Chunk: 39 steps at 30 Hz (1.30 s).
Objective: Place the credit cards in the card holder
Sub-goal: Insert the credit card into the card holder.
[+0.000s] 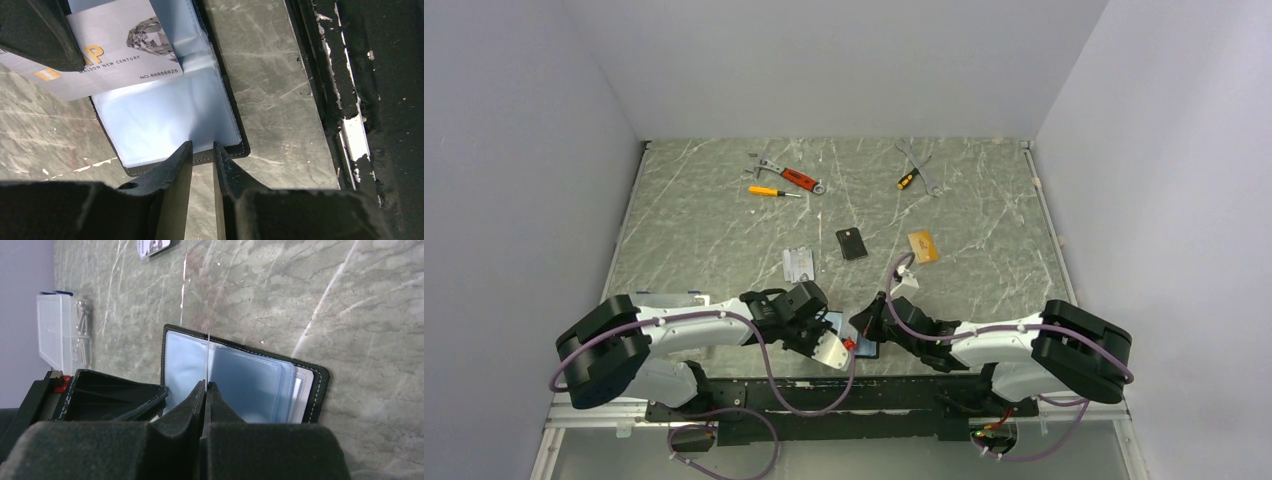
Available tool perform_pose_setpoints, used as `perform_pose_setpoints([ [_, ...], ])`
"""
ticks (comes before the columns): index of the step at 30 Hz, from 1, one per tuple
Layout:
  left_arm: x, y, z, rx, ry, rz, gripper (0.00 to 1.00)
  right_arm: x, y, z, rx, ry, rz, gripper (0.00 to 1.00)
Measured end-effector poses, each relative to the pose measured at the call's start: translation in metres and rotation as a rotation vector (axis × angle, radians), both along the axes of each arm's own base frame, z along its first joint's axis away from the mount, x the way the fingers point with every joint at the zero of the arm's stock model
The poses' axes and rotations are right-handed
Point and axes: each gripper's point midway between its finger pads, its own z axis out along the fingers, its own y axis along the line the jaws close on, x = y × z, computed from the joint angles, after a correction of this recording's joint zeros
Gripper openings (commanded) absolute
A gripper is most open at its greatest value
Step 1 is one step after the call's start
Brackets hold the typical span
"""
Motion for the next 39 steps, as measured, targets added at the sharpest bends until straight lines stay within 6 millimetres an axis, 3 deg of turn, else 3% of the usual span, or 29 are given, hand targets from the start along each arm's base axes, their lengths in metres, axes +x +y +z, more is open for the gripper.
perform_pose_setpoints([
  [9,0.000,0.000,0.000,0.008,-0.041,-0.022,0.26,-0.001,-0.013,0.008,0.043,-0.003,-0.042,0.00],
  [14,-0.001,0.000,0.000,0.013,-0.047,-0.022,0.25,-0.001,-0.015,0.002,0.030,0.007,-0.048,0.00],
  [39,-0.003,0.001,-0.001,0.020,-0.056,-0.018,0.17,0.000,-0.002,-0.010,0.081,0.056,-0.056,0.00],
])
